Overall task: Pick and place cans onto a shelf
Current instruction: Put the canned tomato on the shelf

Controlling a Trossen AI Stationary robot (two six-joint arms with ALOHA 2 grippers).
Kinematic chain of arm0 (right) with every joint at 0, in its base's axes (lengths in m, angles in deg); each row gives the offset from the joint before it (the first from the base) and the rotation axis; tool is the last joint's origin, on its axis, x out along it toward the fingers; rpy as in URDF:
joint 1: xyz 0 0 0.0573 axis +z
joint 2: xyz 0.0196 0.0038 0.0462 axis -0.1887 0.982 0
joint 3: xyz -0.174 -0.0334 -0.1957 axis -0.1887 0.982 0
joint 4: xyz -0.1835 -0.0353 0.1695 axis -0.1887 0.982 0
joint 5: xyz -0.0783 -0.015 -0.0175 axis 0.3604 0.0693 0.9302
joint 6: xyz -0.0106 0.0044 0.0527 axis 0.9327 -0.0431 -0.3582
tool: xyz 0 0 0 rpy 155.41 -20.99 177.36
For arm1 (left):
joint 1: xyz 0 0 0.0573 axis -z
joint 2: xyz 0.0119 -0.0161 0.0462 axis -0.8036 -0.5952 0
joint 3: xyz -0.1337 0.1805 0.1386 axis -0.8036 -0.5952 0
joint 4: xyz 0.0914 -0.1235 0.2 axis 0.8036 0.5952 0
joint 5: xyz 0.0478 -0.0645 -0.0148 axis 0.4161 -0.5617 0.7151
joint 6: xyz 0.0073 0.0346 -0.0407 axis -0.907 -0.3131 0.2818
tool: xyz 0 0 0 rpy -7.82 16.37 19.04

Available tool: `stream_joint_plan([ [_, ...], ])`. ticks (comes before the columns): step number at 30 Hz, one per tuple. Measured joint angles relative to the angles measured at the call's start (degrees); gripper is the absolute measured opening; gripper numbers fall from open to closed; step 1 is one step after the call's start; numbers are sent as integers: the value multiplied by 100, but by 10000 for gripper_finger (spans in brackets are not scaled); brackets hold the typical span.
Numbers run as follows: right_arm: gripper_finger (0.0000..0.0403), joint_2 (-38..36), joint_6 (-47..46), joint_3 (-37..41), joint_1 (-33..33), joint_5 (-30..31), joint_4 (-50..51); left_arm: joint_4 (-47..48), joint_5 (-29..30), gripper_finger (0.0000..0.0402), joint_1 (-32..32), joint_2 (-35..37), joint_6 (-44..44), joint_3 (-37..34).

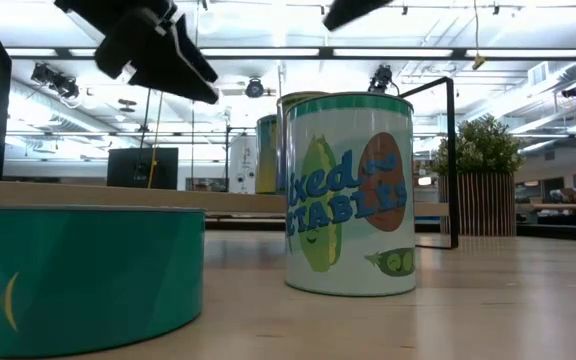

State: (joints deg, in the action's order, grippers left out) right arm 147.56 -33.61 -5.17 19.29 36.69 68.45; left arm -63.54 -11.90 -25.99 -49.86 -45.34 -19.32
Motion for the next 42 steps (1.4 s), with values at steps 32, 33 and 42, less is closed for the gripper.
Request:
stream_joint_plan([
  [32,349,56,31,2,-55,124,156,3153,-3746,395,-4097,1222,-1683,-2],
  [33,349,58,64,2,-63,145,160,3152,-3838,395,-4255,1222,-1797,-4],
  [42,349,56,138,2,-74,144,224,2635,-5158,395,-5882,1257,-2671,-720],
])
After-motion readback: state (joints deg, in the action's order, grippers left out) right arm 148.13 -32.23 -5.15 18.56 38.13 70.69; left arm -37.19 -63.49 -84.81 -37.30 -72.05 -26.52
